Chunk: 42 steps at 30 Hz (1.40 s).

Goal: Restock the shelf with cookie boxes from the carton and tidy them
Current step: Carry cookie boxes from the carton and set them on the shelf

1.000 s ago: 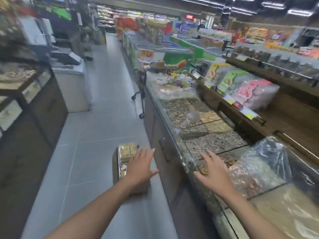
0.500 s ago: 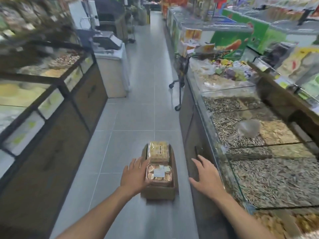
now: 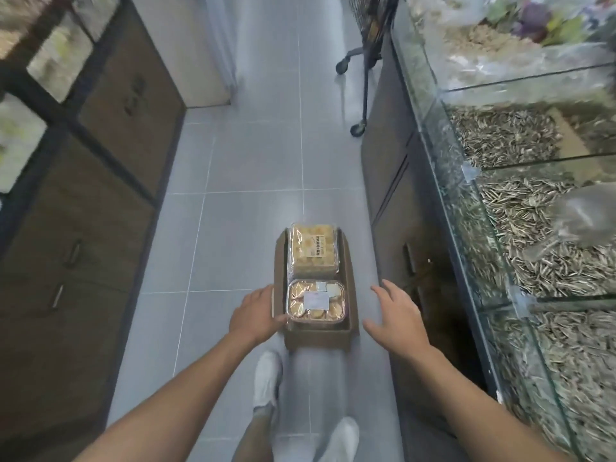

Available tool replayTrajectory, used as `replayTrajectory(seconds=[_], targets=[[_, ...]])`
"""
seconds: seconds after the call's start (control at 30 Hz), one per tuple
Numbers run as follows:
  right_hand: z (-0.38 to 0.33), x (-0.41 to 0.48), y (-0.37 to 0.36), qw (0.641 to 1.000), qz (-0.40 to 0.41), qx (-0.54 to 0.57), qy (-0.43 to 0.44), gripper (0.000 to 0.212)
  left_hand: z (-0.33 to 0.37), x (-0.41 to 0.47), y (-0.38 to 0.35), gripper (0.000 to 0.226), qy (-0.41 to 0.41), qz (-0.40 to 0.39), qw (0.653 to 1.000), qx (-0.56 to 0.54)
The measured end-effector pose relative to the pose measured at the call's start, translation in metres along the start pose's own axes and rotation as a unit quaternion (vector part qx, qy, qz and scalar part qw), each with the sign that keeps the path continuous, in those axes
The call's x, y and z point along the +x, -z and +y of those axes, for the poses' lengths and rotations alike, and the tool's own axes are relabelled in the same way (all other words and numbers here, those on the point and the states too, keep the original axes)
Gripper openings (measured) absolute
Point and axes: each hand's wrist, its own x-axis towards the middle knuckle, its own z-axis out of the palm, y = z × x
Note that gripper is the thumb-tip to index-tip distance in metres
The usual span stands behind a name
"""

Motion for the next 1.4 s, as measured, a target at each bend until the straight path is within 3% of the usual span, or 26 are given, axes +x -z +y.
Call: replayTrajectory(seconds=[0.27, 0.43, 0.63, 0.77, 1.03, 1.13, 1.23, 1.4], targets=[[0.027, 0.081, -0.125, 0.991, -0.042, 0.067, -0.108, 0.077, -0.042, 0.159, -0.091, 0.063, 0.061, -0.126, 0.988, -0.063], [0.052, 0.118, -0.206, 0.982, -0.054, 0.102, -0.152, 0.076, -0.067, 0.243, -0.165, 0.085, 0.117, -0.155, 0.972, -0.130], [0.082, 0.147, -0.285, 0.971, -0.047, 0.134, -0.194, 0.076, -0.083, 0.321, -0.245, 0.076, 0.179, -0.153, 0.943, -0.234], [0.092, 0.152, -0.310, 0.964, -0.053, 0.138, -0.219, 0.080, -0.084, 0.339, -0.267, 0.045, 0.189, -0.151, 0.942, -0.234], [0.096, 0.153, -0.309, 0.952, -0.044, 0.172, -0.249, 0.082, -0.082, 0.340, -0.265, 0.039, 0.200, -0.154, 0.900, -0.356], [0.100, 0.155, -0.308, 0.952, -0.040, 0.174, -0.249, 0.081, -0.080, 0.337, -0.262, 0.052, 0.193, -0.157, 0.880, -0.405], [0.102, 0.157, -0.309, 0.951, -0.037, 0.180, -0.250, 0.080, -0.083, 0.337, -0.268, 0.092, 0.186, -0.165, 0.847, -0.470], [0.103, 0.155, -0.311, 0.950, -0.044, 0.185, -0.249, 0.078, -0.072, 0.327, -0.263, 0.093, 0.183, -0.211, 0.807, -0.520]])
